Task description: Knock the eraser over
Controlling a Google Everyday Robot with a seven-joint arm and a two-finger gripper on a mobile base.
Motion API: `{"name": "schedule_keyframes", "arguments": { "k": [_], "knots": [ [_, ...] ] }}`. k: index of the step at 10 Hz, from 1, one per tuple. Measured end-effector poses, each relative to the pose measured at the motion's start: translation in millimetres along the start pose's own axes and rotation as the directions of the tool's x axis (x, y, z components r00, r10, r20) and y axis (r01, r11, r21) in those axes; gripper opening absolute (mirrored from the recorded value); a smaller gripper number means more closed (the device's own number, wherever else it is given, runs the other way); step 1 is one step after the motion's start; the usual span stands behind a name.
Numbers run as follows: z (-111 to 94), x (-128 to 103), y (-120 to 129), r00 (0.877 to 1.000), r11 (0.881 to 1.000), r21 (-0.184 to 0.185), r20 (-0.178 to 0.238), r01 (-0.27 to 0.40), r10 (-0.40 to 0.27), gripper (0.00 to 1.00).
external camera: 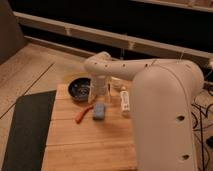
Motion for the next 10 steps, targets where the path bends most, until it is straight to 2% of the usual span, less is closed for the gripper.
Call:
{"name": "schedule_keyframes", "arguments": {
  "k": [4, 7, 8, 10],
  "knots": [
    [21, -36, -18, 0.997, 0.997, -0.011, -0.01, 0.077, -0.077, 0.65],
    [32, -56, -10, 0.987, 0.988, -0.024, -0.03, 0.155, -0.155, 0.65],
    [33, -62, -6, 0.984, 0.984, -0.029, -0.029, 0.175, -0.176, 0.65],
    [30, -82, -1, 0.975, 0.974, -0.041, 0.0, 0.221, -0.222, 0.65]
  ]
}}
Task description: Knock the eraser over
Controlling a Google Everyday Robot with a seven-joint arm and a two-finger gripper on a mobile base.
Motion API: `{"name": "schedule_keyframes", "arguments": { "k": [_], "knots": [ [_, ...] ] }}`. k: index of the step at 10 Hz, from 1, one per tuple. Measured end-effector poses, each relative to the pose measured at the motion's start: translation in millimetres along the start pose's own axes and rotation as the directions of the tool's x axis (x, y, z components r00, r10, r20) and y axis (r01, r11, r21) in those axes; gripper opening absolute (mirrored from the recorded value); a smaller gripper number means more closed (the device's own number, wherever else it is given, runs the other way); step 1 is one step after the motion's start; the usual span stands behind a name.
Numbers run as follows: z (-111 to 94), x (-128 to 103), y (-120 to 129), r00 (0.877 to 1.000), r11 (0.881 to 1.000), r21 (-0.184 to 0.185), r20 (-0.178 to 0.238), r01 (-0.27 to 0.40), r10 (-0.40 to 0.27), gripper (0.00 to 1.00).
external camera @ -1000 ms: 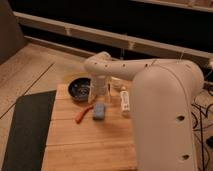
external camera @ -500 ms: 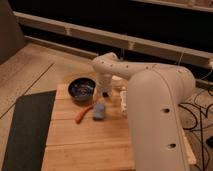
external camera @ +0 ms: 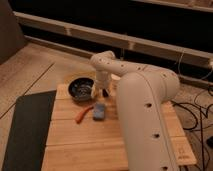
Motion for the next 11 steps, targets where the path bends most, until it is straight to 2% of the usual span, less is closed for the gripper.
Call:
{"name": "schedule_keyframes", "arguments": {
  "k": [2, 5, 7, 11],
  "knots": [
    [-7, -18, -2, 0.997, 0.998, -0.005, 0.044, 0.062, -0.061, 0.65],
    [-13, -18, 3, 0.991, 0.993, -0.024, 0.063, 0.119, -0.117, 0.65],
    [-10, -10, 5, 0.988, 0.989, -0.034, 0.057, 0.142, -0.14, 0.65],
    [-10, -12, -12, 0.976, 0.978, 0.0, 0.061, 0.209, -0.209, 0.65]
  ]
}}
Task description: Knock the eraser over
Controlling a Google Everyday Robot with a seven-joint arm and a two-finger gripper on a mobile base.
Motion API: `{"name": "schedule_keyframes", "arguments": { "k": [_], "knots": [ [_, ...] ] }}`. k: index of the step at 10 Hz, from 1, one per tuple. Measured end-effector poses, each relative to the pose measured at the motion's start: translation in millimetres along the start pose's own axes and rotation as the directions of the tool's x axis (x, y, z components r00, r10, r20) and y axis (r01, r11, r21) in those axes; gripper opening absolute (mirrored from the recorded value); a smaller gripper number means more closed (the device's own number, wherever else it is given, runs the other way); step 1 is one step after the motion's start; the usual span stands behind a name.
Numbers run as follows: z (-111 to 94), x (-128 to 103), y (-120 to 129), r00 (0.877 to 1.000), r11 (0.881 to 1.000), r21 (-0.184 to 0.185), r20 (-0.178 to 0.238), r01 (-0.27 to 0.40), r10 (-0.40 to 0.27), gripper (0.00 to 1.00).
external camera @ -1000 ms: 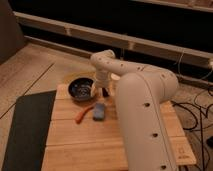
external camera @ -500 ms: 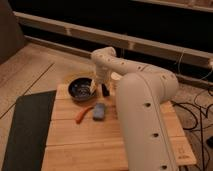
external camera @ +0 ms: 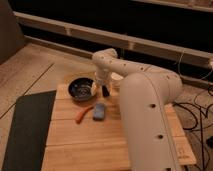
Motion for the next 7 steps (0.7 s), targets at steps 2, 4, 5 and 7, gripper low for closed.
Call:
{"name": "schedule_keyframes", "arguments": {
  "k": [2, 4, 5, 7],
  "knots": [
    [-3, -7, -14, 0.999, 0.999, 0.018, 0.013, 0.035, -0.036, 0.65],
    [-11, -19, -21, 0.998, 0.998, 0.031, 0.03, 0.063, -0.064, 0.65],
    [-15, -27, -20, 0.996, 0.997, 0.034, 0.043, 0.075, -0.076, 0.65],
    [-17, -33, -18, 0.995, 0.996, 0.036, 0.048, 0.085, -0.087, 0.65]
  ]
}}
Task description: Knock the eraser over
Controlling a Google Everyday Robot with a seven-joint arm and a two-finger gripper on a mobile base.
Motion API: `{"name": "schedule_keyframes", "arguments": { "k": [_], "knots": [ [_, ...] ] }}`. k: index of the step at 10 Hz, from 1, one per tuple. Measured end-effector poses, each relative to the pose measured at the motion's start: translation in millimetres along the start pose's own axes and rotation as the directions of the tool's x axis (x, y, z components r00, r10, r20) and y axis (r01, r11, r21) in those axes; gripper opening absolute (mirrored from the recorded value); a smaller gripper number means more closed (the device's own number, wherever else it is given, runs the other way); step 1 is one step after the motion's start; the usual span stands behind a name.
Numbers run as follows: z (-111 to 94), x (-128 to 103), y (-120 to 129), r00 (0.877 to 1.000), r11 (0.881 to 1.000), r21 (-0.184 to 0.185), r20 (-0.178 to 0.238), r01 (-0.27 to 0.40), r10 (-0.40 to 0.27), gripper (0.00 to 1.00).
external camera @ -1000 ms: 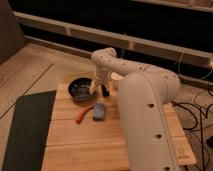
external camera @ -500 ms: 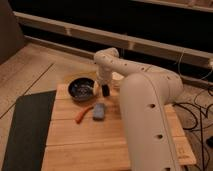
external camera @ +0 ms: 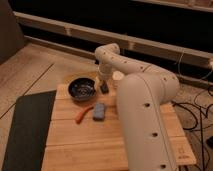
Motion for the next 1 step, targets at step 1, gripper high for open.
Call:
{"name": "schedule_keyframes", "arguments": {
  "k": [1],
  "knots": [
    [-0.1, 0.1, -0.4, 1.0, 1.0, 0.0, 0.0, 0.0, 0.0, 0.65]
  ]
}}
